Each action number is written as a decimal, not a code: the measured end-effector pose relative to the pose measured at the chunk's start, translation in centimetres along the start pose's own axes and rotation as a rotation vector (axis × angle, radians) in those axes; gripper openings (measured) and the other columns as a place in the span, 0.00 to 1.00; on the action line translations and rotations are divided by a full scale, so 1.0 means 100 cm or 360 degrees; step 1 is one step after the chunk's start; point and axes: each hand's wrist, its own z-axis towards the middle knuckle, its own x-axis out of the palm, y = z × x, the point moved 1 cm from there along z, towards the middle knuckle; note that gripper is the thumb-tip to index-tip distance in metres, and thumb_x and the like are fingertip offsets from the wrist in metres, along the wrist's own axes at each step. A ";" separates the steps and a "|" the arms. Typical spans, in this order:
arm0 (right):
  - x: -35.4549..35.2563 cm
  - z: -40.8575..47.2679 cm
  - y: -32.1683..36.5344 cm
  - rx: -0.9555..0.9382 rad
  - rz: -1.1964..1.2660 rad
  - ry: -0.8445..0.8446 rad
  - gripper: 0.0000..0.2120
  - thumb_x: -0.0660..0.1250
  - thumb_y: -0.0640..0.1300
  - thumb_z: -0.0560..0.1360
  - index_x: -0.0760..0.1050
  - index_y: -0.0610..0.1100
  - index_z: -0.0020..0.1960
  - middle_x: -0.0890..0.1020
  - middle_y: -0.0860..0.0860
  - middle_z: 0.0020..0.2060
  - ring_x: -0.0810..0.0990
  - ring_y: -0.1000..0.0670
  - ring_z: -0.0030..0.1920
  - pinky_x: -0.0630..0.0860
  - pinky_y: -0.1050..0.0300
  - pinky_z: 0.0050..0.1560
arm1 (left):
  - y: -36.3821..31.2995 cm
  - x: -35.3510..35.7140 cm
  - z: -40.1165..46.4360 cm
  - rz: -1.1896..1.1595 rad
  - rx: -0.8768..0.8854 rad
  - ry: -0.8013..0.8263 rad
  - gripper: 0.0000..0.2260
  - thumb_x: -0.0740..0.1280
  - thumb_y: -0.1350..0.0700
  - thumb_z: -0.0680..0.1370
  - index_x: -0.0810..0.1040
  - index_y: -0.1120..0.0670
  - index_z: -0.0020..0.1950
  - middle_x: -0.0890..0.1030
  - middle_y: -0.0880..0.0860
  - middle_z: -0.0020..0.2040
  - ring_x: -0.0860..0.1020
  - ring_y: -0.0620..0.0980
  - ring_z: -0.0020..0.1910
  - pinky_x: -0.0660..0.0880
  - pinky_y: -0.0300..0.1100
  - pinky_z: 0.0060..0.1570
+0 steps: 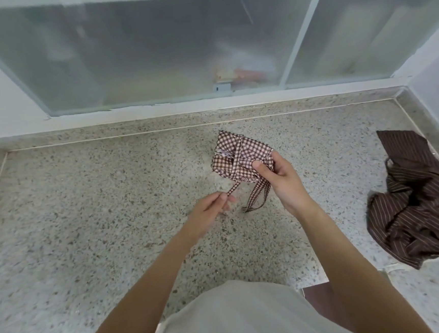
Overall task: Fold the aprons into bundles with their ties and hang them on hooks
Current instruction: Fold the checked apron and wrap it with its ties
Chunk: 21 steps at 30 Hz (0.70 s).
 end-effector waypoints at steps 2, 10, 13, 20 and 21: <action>-0.008 0.000 -0.001 0.0004 -0.0033 0.0035 0.10 0.63 0.38 0.76 0.74 0.48 0.56 0.82 0.53 0.51 0.80 0.54 0.54 0.75 0.62 0.53 | 0.012 -0.021 0.002 0.0173 -0.0078 -0.0040 0.09 0.59 0.55 0.81 0.79 0.50 0.48 0.80 0.43 0.41 0.79 0.42 0.38 0.75 0.32 0.41; -0.016 -0.008 -0.022 0.0045 -0.0576 0.0534 0.09 0.64 0.38 0.77 0.74 0.48 0.54 0.81 0.53 0.49 0.80 0.59 0.48 0.74 0.67 0.46 | -0.029 -0.080 0.036 0.0945 -0.0005 -0.0254 0.11 0.63 0.48 0.78 0.80 0.53 0.47 0.80 0.52 0.38 0.72 0.43 0.30 0.68 0.32 0.29; -0.012 -0.006 -0.039 -0.0020 -0.0910 0.0584 0.05 0.64 0.45 0.77 0.75 0.50 0.53 0.80 0.54 0.46 0.79 0.58 0.46 0.75 0.61 0.44 | -0.058 -0.072 0.043 0.1065 0.0112 -0.0262 0.10 0.63 0.46 0.78 0.79 0.51 0.47 0.79 0.49 0.36 0.74 0.45 0.32 0.70 0.37 0.34; 0.009 0.008 -0.057 -0.0141 -0.1155 0.0203 0.13 0.64 0.47 0.77 0.73 0.39 0.55 0.79 0.50 0.41 0.77 0.51 0.40 0.70 0.66 0.36 | -0.055 -0.048 0.011 0.1210 0.0422 -0.0514 0.07 0.67 0.49 0.75 0.82 0.48 0.49 0.80 0.40 0.40 0.73 0.30 0.32 0.69 0.26 0.31; 0.013 0.011 -0.057 -0.0142 -0.1134 0.0177 0.12 0.64 0.48 0.77 0.73 0.39 0.55 0.79 0.50 0.41 0.77 0.51 0.39 0.70 0.66 0.35 | -0.049 -0.047 0.006 0.1115 0.0420 -0.0563 0.06 0.68 0.51 0.75 0.82 0.49 0.49 0.80 0.41 0.40 0.74 0.30 0.32 0.71 0.26 0.30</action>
